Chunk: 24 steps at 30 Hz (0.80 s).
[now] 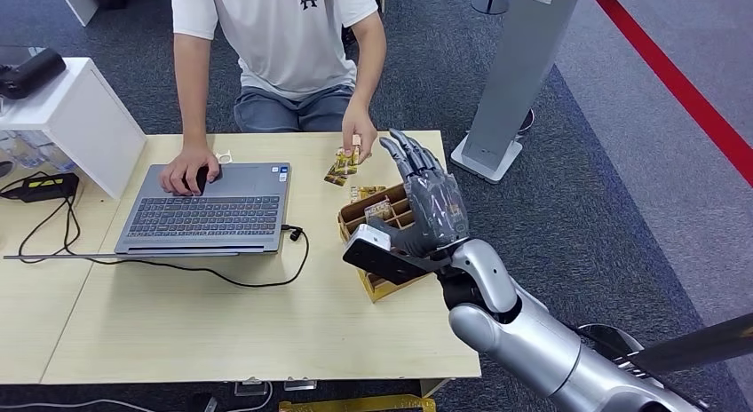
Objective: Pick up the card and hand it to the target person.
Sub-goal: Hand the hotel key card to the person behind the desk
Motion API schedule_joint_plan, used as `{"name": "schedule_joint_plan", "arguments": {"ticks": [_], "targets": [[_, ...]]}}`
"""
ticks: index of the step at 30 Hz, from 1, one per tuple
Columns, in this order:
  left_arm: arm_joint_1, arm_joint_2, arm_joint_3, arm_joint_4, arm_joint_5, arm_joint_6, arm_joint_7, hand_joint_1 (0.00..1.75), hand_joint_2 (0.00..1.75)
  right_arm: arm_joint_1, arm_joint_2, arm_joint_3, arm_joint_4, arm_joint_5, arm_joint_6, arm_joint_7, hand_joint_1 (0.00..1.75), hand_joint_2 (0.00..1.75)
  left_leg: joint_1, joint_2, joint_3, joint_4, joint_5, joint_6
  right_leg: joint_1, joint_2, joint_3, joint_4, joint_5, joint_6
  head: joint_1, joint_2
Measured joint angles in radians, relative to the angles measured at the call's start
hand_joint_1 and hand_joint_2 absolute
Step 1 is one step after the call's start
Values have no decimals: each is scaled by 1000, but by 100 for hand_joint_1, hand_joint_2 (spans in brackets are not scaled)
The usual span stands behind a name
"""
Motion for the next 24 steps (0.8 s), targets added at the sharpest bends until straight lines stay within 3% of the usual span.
{"name": "schedule_joint_plan", "arguments": {"ticks": [4,11,17,24], "targets": [[13,1,0,0,12,4,-6,0,0,63,-13,-42,0,-216,-43,-54,1,175,0,0,0,0,0,0,0,0,0,0,0,0,0,0],[27,4,0,0,28,8,-11,0,0,201,-36,-136,-1,-612,-47,-222,0,175,0,0,0,0,-1,0,0,0,0,-1,0,0,0,0],[28,5,0,0,31,9,-11,0,0,281,-46,-200,-1,-728,-27,-286,0,175,0,0,0,0,-1,0,0,0,0,-1,0,0,0,0],[28,5,0,0,29,11,-13,0,0,341,-48,-249,-1,-766,-20,-313,0,175,0,0,0,0,-1,0,0,0,0,-1,0,0,0,0]]}}
